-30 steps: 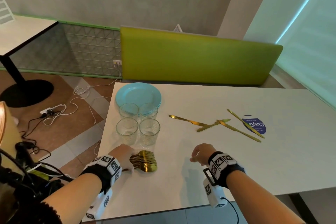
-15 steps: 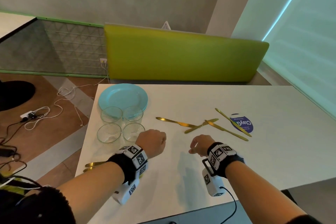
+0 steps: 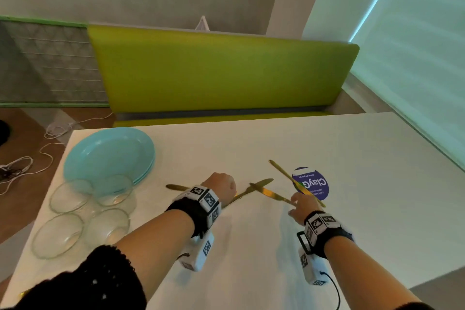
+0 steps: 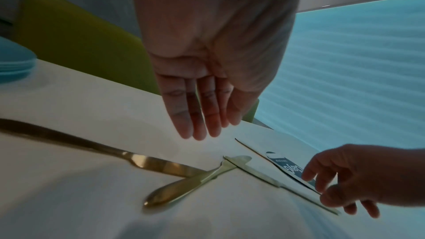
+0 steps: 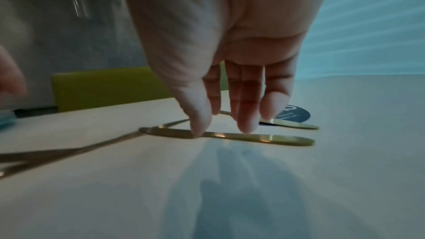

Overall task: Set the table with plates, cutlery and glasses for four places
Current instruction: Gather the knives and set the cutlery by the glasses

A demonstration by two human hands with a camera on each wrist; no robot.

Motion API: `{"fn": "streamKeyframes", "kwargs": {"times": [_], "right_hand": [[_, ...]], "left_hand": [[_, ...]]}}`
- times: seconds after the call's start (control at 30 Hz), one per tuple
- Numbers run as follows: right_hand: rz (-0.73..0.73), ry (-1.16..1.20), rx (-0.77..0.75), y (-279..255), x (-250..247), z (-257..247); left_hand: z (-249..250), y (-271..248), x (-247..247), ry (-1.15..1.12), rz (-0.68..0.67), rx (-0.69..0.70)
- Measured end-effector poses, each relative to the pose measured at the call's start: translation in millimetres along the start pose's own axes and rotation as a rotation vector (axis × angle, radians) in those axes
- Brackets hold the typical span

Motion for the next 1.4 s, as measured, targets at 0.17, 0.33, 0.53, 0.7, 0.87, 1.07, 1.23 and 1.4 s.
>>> {"fn": "streamKeyframes", "kwargs": {"times": [0.17,0.33,0.53,0.7,0.87,1.07,1.23,1.4], "right_hand": [[0.02,-0.083,-0.051,36,8,13],[0.023,-0.257,-0.131,50,12,10],[0.017,-0.333,-0.219,50,11,10],[0.033,-0.096,-0.134,50,7,22],[0.018,0.613,-0.054,54,-6,18],[-0.202,1.068,-0.113,48,5,-28],[-0.242,0.962,-0.194,53,9,-42],[0.012,0.501,-0.136,80,-13,-21]], "left_hand": [[12,38,9,-0.04,-0.025,-0.014],[22,54,14,-0.067,-0.029,-0.032],[34,64,18,-0.089,-0.008,-0.029],[44,67,19,-0.167,0.021,-0.048],[52,68,32,-0.327,0.02,-0.134],[67,65,57,-0.412,-0.178,-0.106],[56,64,52,-0.501,-0.153,-0.141],[40,66,43,-0.562,-0.067,-0.249]]}}
Point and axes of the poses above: each hand's wrist, its own y-axis towards the middle knuckle, its own x-axis out of the palm, z = x × y, the point moved 6 cm from there along y, towards the middle knuckle
